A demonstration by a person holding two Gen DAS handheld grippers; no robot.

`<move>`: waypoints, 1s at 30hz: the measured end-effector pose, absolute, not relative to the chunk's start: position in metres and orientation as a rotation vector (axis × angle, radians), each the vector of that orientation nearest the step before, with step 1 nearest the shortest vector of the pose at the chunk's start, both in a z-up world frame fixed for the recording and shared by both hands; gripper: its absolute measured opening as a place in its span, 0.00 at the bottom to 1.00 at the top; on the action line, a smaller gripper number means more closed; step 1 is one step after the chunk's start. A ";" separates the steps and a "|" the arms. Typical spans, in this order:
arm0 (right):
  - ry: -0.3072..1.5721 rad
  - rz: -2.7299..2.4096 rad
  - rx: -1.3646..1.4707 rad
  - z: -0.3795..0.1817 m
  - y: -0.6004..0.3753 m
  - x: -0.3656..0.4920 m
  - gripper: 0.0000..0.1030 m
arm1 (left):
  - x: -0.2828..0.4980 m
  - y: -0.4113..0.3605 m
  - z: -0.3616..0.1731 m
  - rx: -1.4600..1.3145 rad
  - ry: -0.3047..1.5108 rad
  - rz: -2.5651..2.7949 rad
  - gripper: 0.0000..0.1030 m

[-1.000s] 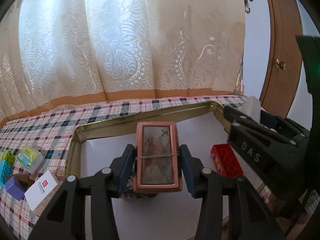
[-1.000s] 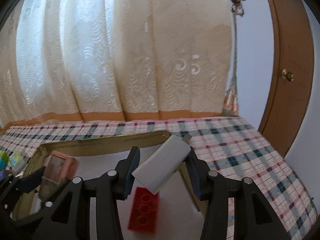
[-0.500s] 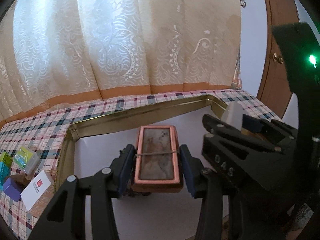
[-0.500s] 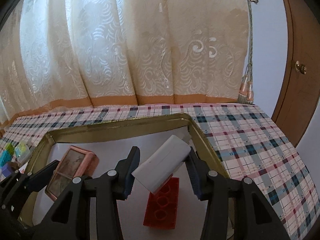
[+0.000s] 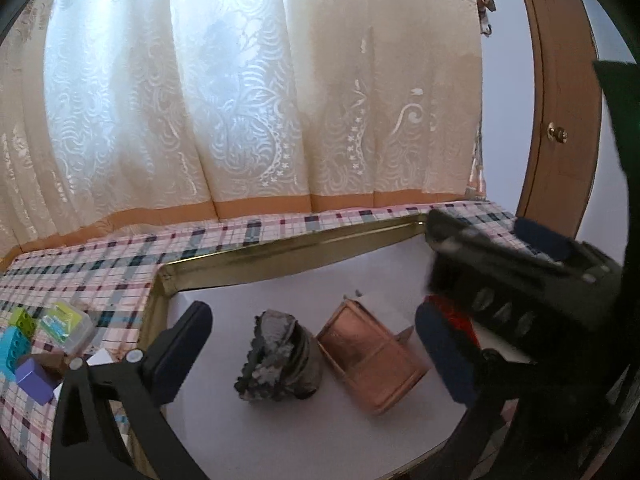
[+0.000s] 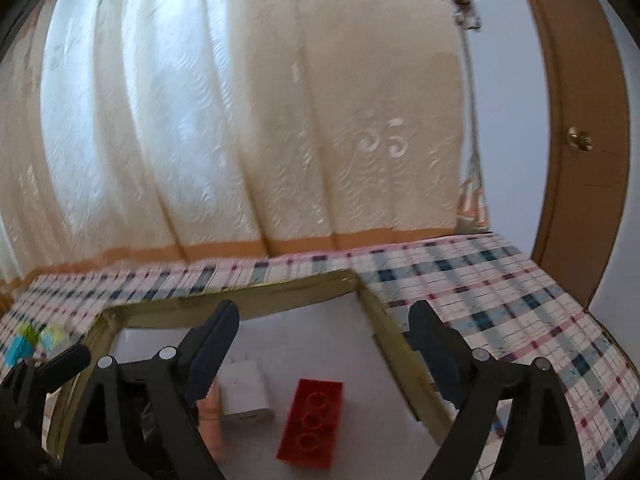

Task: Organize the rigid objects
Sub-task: 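Lower the frame into the tray and open the left gripper while the right gripper releases the charger, then withdraw both grippers from the tray toward the remaining objects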

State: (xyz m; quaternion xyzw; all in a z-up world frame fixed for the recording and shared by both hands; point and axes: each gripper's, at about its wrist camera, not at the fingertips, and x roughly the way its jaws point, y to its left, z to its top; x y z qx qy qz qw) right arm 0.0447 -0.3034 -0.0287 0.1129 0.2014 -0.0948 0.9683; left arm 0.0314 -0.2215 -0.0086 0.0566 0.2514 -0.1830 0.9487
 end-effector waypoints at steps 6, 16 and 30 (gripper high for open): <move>0.309 -0.351 0.348 -0.024 -0.340 0.019 0.86 | 0.029 -0.188 0.002 0.066 0.444 -0.290 1.00; 0.260 -0.464 0.470 -0.026 -0.365 -0.001 0.86 | 0.025 -0.138 -0.001 0.068 0.391 -0.171 1.00; 0.176 -0.566 0.409 -0.017 -0.341 -0.027 0.86 | 0.022 -0.097 -0.007 0.036 0.397 -0.121 1.00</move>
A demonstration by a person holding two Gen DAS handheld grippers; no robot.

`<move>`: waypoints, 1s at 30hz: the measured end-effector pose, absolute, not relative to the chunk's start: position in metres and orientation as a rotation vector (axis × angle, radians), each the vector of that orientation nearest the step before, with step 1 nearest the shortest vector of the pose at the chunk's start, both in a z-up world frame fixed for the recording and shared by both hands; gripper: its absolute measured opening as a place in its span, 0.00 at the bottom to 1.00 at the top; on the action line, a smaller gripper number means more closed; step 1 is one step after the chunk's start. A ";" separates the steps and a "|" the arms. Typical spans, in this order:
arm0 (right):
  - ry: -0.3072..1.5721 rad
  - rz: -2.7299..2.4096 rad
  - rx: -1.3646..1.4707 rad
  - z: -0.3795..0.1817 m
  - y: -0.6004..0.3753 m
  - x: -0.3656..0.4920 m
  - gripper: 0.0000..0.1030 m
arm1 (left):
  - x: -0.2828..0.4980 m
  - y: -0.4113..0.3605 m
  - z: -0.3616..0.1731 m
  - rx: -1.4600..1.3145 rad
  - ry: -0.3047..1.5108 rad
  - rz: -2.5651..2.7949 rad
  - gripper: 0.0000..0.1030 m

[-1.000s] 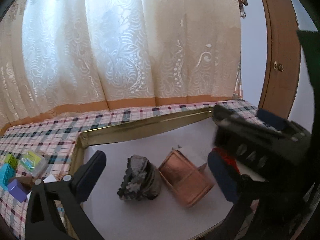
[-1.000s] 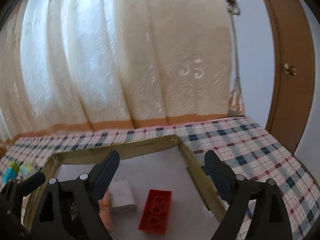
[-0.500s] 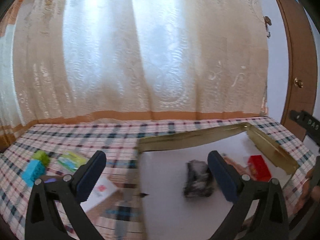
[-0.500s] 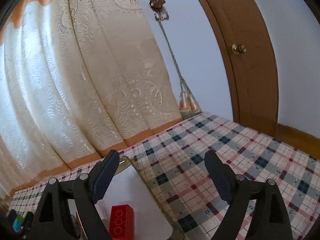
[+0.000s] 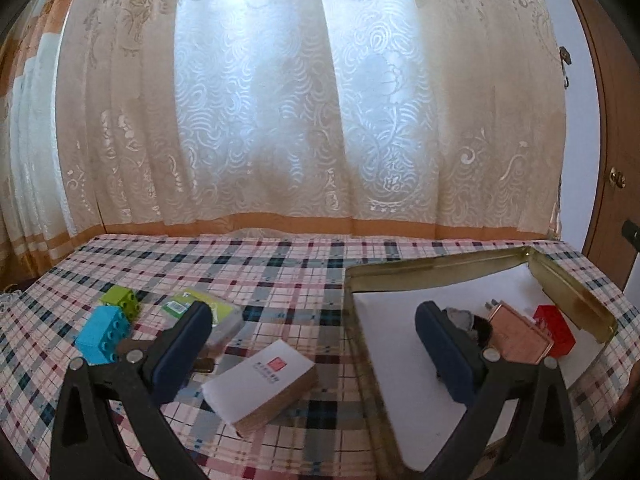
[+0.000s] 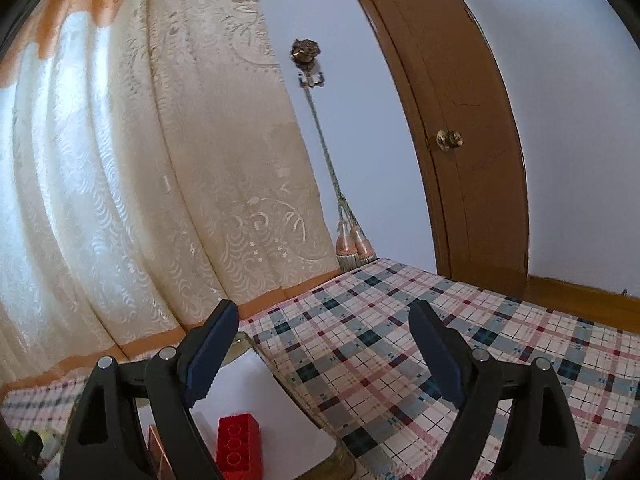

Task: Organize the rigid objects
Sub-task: 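Withdraw both grippers from the tray toward the remaining objects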

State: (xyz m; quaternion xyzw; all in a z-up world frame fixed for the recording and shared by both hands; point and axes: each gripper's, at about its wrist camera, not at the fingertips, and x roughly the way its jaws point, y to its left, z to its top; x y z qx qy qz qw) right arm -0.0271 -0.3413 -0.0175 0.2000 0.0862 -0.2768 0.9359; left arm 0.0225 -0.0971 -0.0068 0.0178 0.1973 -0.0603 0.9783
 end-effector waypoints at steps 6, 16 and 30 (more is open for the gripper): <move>0.214 -0.540 0.404 -0.021 -0.326 -0.031 0.86 | 0.021 -0.085 -0.007 0.024 0.403 -0.131 1.00; 0.257 -0.499 0.474 -0.028 -0.294 -0.043 0.86 | 0.013 -0.067 -0.007 0.047 0.403 -0.127 1.00; 0.270 -0.374 0.384 -0.021 -0.216 -0.037 0.86 | 0.015 -0.018 -0.012 0.016 0.444 -0.104 1.00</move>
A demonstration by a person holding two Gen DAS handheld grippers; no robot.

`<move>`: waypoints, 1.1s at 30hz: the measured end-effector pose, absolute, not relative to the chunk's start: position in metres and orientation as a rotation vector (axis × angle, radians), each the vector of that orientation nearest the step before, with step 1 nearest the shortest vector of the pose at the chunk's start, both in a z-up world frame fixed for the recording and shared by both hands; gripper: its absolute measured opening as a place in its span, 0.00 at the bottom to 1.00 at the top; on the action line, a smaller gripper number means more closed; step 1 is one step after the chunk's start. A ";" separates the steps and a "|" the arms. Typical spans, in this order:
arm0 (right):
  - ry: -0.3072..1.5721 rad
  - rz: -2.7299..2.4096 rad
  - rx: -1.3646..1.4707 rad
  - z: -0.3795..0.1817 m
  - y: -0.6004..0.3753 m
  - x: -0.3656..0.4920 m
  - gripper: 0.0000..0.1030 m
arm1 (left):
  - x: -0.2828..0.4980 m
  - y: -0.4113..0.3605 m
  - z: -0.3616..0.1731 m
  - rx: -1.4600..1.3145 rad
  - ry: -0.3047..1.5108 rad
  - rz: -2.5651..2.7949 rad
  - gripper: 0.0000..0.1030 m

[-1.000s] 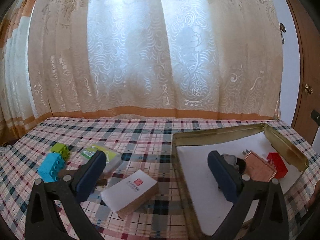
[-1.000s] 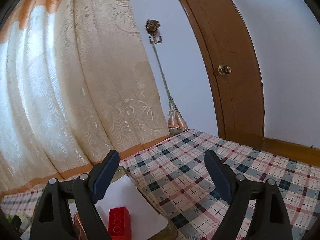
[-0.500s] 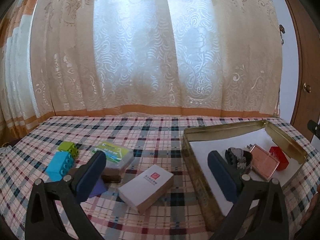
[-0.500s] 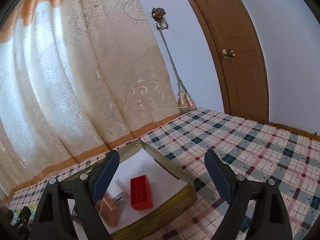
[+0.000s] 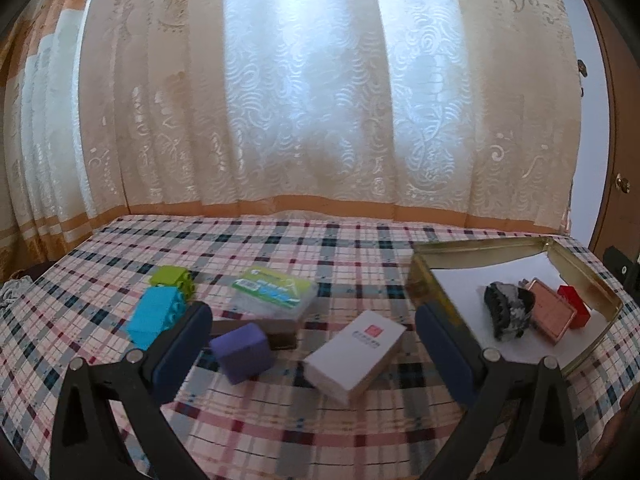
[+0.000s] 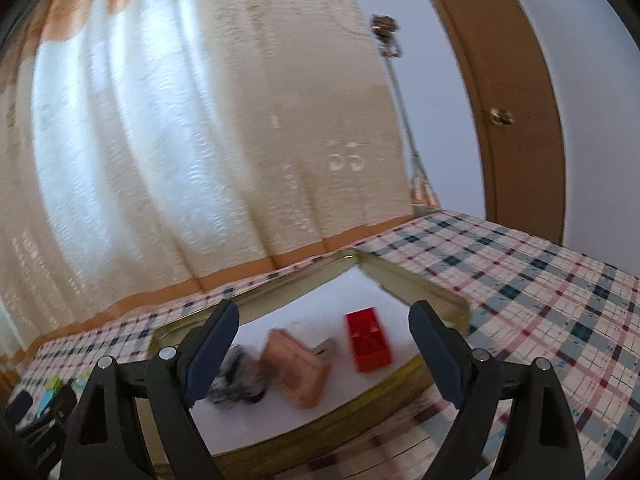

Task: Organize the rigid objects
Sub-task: 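Withdraw both grippers from the tray toward the remaining objects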

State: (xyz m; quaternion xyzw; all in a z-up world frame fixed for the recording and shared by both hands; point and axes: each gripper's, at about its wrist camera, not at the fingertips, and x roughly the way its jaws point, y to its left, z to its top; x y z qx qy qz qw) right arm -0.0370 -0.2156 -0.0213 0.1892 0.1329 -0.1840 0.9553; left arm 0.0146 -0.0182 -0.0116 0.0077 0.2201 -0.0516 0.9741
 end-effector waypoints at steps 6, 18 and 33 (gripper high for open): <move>0.266 -0.287 0.313 -0.016 -0.174 -0.034 0.86 | 0.020 0.011 -0.013 0.012 0.456 -0.055 1.00; 0.307 -0.112 0.208 -0.015 -0.103 -0.021 0.86 | 0.031 0.076 -0.016 -0.050 0.489 0.027 1.00; 0.485 0.020 0.158 -0.024 -0.035 0.009 0.86 | 0.048 0.142 -0.025 -0.138 0.563 0.104 1.00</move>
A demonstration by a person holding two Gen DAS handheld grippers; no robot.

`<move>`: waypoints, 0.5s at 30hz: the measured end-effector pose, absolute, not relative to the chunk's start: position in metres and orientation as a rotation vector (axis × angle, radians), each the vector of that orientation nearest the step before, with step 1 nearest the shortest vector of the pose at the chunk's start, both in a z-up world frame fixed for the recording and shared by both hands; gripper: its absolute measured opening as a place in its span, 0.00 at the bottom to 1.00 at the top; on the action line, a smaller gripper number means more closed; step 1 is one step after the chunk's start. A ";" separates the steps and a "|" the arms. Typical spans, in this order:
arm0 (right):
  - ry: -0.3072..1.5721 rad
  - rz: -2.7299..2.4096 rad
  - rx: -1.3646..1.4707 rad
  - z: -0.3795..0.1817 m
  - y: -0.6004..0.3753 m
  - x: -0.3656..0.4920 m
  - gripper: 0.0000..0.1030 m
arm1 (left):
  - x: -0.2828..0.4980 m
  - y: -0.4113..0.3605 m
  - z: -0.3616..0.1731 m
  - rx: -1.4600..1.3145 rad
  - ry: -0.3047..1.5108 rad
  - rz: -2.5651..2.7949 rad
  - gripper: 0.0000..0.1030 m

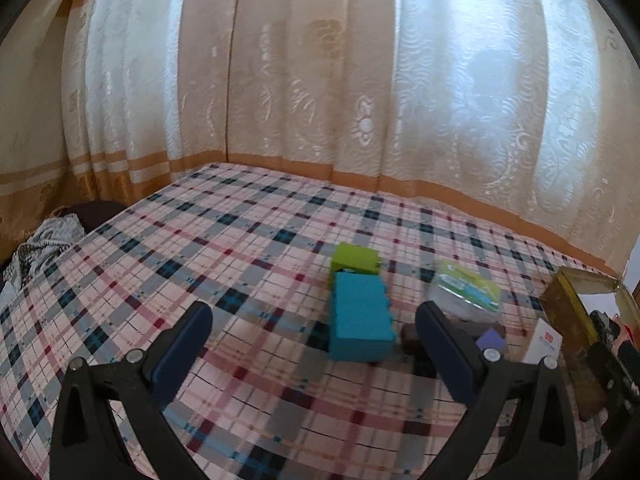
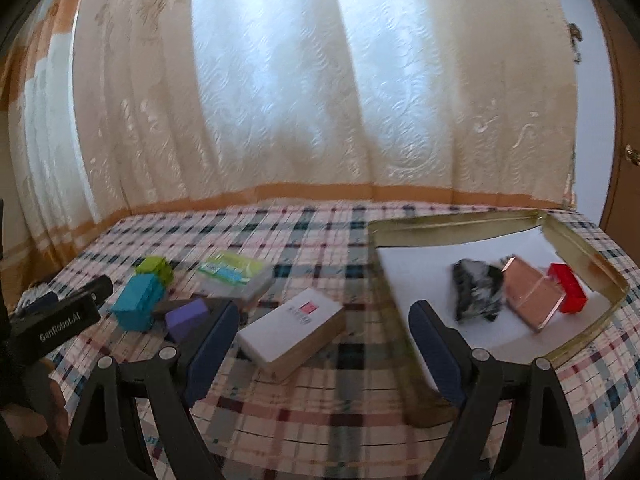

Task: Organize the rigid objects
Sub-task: 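Withdraw both grippers from the tray toward the remaining objects, then close the left gripper on the blue Lego brick while the right grasps the white box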

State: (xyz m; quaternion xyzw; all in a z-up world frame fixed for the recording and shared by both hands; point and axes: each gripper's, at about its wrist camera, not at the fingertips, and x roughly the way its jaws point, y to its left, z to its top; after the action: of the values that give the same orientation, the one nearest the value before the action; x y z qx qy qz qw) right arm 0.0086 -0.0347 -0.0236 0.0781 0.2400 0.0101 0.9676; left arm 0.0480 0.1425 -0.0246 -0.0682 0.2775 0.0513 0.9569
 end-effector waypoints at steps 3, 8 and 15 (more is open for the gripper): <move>0.517 0.021 0.153 -0.026 -0.028 0.014 0.86 | 0.054 0.147 -0.027 -0.147 0.587 0.107 1.00; 0.606 0.016 0.187 -0.035 -0.023 0.028 0.86 | 0.064 0.139 -0.028 -0.100 0.606 0.098 1.00; 0.676 -0.011 0.190 -0.041 -0.012 0.046 0.86 | 0.089 0.124 -0.032 -0.057 0.652 0.087 1.00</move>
State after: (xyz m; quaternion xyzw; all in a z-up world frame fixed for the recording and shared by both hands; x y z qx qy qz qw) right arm 0.0464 -0.0124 -0.0415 0.0932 0.3310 -0.0056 0.9390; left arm 0.0886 0.1242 -0.0320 -0.0282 0.3200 0.0427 0.9460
